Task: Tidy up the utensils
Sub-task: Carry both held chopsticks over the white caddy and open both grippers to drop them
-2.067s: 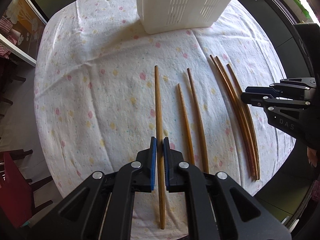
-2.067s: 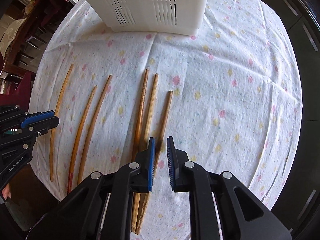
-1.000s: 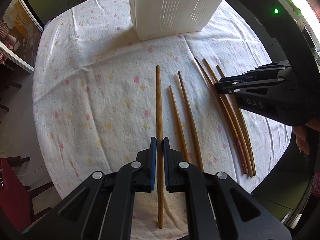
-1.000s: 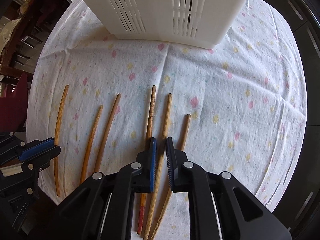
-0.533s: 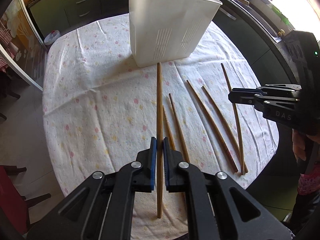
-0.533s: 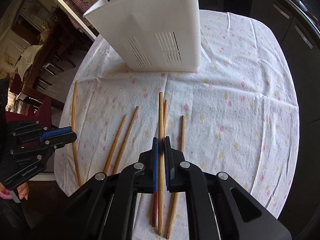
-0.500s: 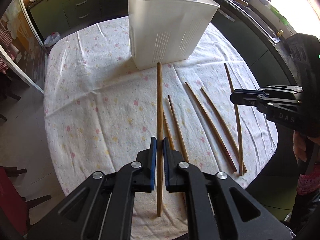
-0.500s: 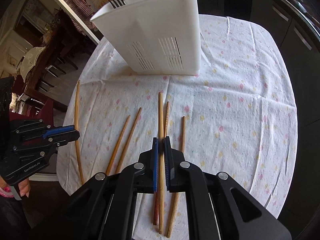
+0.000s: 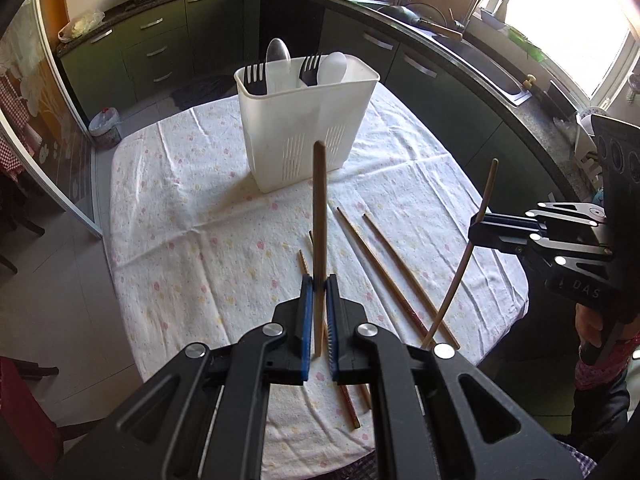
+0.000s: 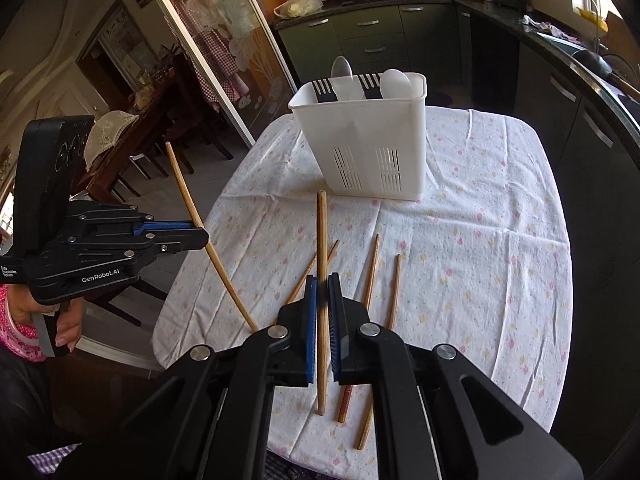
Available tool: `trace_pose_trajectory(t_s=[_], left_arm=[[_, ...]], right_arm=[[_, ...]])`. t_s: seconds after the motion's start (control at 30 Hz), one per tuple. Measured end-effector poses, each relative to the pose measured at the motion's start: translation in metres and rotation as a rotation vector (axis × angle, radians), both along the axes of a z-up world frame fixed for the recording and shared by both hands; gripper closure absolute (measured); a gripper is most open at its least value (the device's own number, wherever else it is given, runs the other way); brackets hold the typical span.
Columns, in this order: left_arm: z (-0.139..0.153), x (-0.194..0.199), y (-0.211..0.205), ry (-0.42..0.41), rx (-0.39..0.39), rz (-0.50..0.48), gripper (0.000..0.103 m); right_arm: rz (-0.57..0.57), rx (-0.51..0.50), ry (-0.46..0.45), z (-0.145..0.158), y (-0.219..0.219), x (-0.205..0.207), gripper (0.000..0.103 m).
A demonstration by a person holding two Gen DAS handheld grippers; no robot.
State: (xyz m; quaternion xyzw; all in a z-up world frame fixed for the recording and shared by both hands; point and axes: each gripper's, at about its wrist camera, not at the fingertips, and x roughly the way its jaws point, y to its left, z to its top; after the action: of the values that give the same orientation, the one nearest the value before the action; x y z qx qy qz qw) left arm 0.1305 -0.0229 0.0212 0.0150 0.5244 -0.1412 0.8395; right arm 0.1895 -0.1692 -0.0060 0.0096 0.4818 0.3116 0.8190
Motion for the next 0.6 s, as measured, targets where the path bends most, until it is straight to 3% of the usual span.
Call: trace_pose_trajectory(t_s=[0.3,0.6], left_arm=[[0.035,0.007,-0.002,-0.075,-0.012,0.009,0.097],[0.126,0.046,-0.003,-0.304,-0.059,0.062,0.097]], right_arm=[[0.001,0.024,-0.064,0.027,-0.001,-0.01,0.097],[-0.001,0.029,-0.093,0.043,-0.002,-0.01,0.097]])
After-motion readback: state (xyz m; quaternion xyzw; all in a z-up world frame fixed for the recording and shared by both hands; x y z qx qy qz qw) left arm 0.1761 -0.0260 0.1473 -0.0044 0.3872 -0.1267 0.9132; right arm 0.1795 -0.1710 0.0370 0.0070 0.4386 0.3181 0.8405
